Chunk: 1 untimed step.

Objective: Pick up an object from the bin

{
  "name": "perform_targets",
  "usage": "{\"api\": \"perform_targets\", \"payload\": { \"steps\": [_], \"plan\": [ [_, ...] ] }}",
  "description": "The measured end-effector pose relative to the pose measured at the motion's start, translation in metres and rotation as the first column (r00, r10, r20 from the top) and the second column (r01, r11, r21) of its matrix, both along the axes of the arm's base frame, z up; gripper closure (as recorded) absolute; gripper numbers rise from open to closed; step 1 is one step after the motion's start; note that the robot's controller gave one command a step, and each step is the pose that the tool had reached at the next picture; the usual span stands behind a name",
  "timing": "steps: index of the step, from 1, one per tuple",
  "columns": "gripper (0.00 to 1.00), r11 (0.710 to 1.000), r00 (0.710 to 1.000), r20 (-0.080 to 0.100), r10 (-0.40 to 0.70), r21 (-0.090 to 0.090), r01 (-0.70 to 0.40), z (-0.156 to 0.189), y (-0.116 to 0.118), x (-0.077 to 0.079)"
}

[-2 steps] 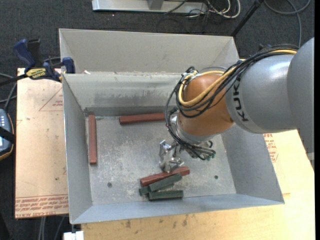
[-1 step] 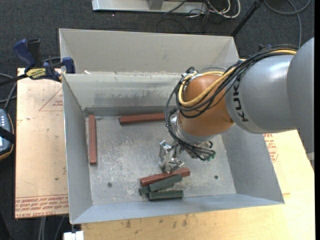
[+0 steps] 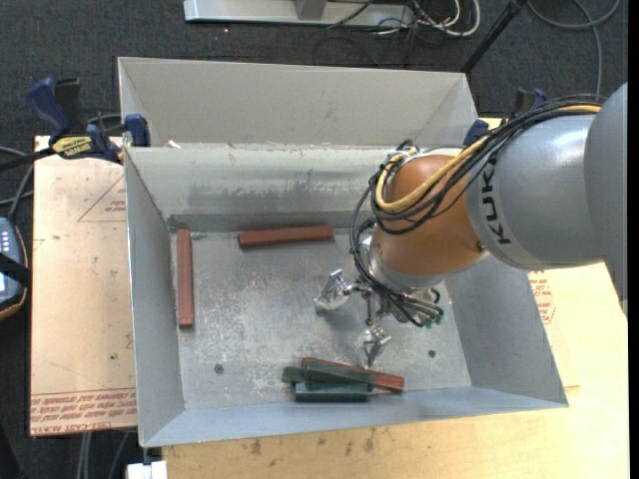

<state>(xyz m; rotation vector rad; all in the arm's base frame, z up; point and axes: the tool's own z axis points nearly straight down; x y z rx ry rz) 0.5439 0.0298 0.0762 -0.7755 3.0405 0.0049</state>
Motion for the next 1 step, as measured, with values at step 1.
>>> {"api": "perform_targets", "payload": {
  "steps": [1],
  "plan": [
    [0.00, 1.000, 1.000, 0.004, -0.015, 0.004, 0.015, -0.0003, -0.0022, 0.0005]
  ]
}}
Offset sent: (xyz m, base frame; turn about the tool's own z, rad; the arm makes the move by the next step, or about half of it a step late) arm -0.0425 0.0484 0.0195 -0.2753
